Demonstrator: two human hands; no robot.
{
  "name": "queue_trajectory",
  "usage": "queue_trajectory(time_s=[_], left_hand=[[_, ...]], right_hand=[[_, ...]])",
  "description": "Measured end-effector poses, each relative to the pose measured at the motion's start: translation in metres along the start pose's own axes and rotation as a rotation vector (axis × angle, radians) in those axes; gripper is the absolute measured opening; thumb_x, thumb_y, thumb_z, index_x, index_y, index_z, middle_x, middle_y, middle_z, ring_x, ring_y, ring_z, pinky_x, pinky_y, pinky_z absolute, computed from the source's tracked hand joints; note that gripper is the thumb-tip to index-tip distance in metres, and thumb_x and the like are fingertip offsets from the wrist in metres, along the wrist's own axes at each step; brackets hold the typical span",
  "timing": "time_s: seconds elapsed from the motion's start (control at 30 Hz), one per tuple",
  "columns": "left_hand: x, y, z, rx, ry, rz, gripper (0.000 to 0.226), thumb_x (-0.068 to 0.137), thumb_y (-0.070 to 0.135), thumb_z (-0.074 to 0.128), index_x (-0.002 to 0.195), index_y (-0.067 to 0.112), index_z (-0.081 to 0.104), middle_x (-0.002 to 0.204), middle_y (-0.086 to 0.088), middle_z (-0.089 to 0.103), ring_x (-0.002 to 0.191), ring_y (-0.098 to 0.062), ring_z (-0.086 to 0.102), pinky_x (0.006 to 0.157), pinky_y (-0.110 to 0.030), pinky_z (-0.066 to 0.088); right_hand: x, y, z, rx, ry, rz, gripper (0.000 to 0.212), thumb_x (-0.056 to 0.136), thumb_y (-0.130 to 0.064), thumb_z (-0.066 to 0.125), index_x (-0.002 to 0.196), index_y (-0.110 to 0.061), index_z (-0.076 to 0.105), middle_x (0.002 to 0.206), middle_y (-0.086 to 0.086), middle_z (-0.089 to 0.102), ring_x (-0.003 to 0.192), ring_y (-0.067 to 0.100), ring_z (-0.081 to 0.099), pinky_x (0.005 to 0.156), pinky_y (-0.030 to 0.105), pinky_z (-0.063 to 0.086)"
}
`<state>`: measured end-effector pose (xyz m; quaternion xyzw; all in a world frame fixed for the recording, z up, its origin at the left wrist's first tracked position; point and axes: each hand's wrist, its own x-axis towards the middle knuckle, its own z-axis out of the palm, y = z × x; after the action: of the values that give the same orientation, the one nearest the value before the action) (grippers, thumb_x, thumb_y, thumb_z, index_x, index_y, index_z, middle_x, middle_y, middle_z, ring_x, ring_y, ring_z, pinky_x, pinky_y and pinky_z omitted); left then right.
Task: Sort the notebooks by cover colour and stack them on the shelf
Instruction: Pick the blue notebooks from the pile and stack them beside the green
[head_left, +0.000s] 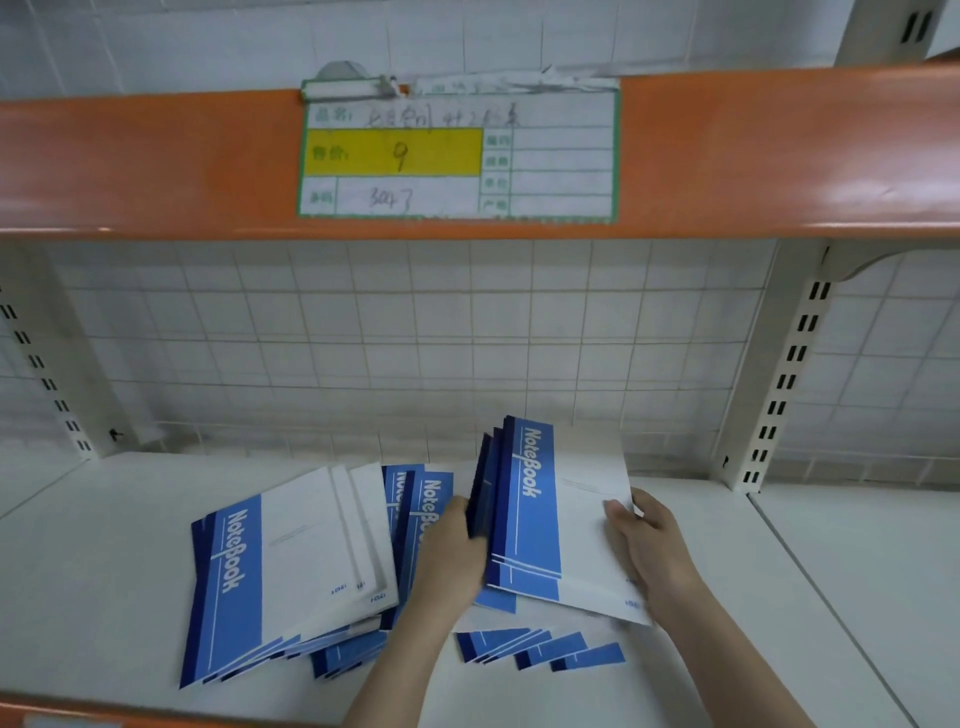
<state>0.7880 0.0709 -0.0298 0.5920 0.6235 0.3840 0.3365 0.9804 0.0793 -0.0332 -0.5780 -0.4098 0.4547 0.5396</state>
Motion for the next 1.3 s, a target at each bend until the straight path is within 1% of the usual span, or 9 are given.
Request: queue_trajectory(time_s=[0.23,0.37,0.53,0.63,0.73,0.93,1.0,1.13,1.3], left_hand=[[0.002,0.002,-0.005,-0.298,-0.146,-0.144,0.018,0.094,0.044,0.048,0.101,0.027,0.047,0.099,0.017,0.052,0.087,0.002,0.05,0.081,-0.021,0.037],[-0.003,0.001,-0.002,-0.458,-0.147,-0.077,0.027,0.086,0.016,0.068,0.095,0.033,0.05,0.093,0.012,0.064,0.078,0.003,0.063,0.062,-0.011,0.047],[-0.012,0.001,-0.011,-0.493,-0.118,0.145,0.036,0.089,0.014,0.064,0.111,0.039,0.049,0.104,0.011,0.068,0.093,-0.008,0.066,0.082,-0.026,0.051],[-0.016,0.01,-0.027,-0.347,-0.085,0.333,0.039,0.091,0.021,0.061,0.11,0.049,0.043,0.098,0.007,0.063,0.08,-0.016,0.058,0.074,-0.028,0.05],[-0.017,0.02,-0.04,-0.242,-0.023,0.431,0.035,0.092,0.021,0.059,0.108,0.047,0.042,0.088,0.007,0.06,0.074,-0.022,0.054,0.065,-0.03,0.049],[-0.012,0.031,-0.046,-0.471,0.137,0.361,0.017,0.086,0.025,0.067,0.099,0.032,0.06,0.086,0.006,0.068,0.077,-0.012,0.066,0.064,-0.018,0.052],[-0.013,0.027,-0.038,-0.551,0.13,0.287,0.012,0.085,0.031,0.067,0.094,0.037,0.064,0.089,0.01,0.071,0.083,-0.006,0.068,0.068,-0.016,0.053],[-0.018,0.012,-0.021,-0.518,0.155,0.294,0.021,0.089,0.024,0.063,0.107,0.034,0.059,0.098,0.02,0.069,0.092,0.003,0.064,0.073,-0.006,0.046],[-0.015,-0.005,-0.014,-0.395,0.168,0.264,0.028,0.09,0.028,0.058,0.117,0.032,0.051,0.102,0.02,0.067,0.095,0.008,0.06,0.077,-0.003,0.043]], right_hand=[[-0.001,0.006,0.004,-0.089,-0.042,-0.06,0.022,0.095,-0.01,0.047,0.09,0.01,0.049,0.071,0.011,0.05,0.065,0.021,0.044,0.057,0.028,0.035],[-0.003,0.005,0.007,-0.139,-0.024,-0.112,0.024,0.096,-0.018,0.05,0.075,-0.005,0.05,0.07,0.007,0.048,0.068,0.02,0.042,0.063,0.03,0.035],[-0.012,-0.004,0.008,-0.124,0.005,-0.252,0.019,0.095,-0.03,0.051,0.085,-0.014,0.055,0.073,-0.006,0.057,0.067,0.015,0.052,0.062,0.021,0.043],[-0.014,-0.015,0.014,0.05,-0.109,-0.193,0.025,0.096,-0.027,0.051,0.079,-0.009,0.046,0.072,0.008,0.041,0.07,0.021,0.04,0.064,0.027,0.037],[-0.017,-0.028,0.022,0.203,-0.171,-0.235,0.015,0.097,-0.021,0.051,0.098,-0.009,0.059,0.095,0.025,0.056,0.088,0.028,0.052,0.082,0.044,0.043],[-0.029,-0.029,0.047,0.198,-0.123,-0.464,0.015,0.093,-0.036,0.053,0.103,-0.028,0.06,0.088,-0.026,0.063,0.081,-0.01,0.055,0.074,0.006,0.042],[-0.032,-0.02,0.053,0.185,-0.103,-0.448,0.028,0.095,-0.044,0.047,0.116,-0.028,0.057,0.108,-0.026,0.062,0.101,-0.009,0.054,0.085,0.005,0.039],[-0.033,-0.001,0.058,0.122,-0.053,-0.434,0.023,0.103,-0.027,0.033,0.09,-0.024,0.052,0.074,-0.025,0.056,0.071,-0.005,0.05,0.066,0.002,0.039],[-0.033,0.003,0.06,0.017,-0.015,-0.436,0.023,0.103,-0.022,0.03,0.098,-0.012,0.05,0.085,-0.003,0.058,0.07,-0.002,0.05,0.066,0.005,0.041]])
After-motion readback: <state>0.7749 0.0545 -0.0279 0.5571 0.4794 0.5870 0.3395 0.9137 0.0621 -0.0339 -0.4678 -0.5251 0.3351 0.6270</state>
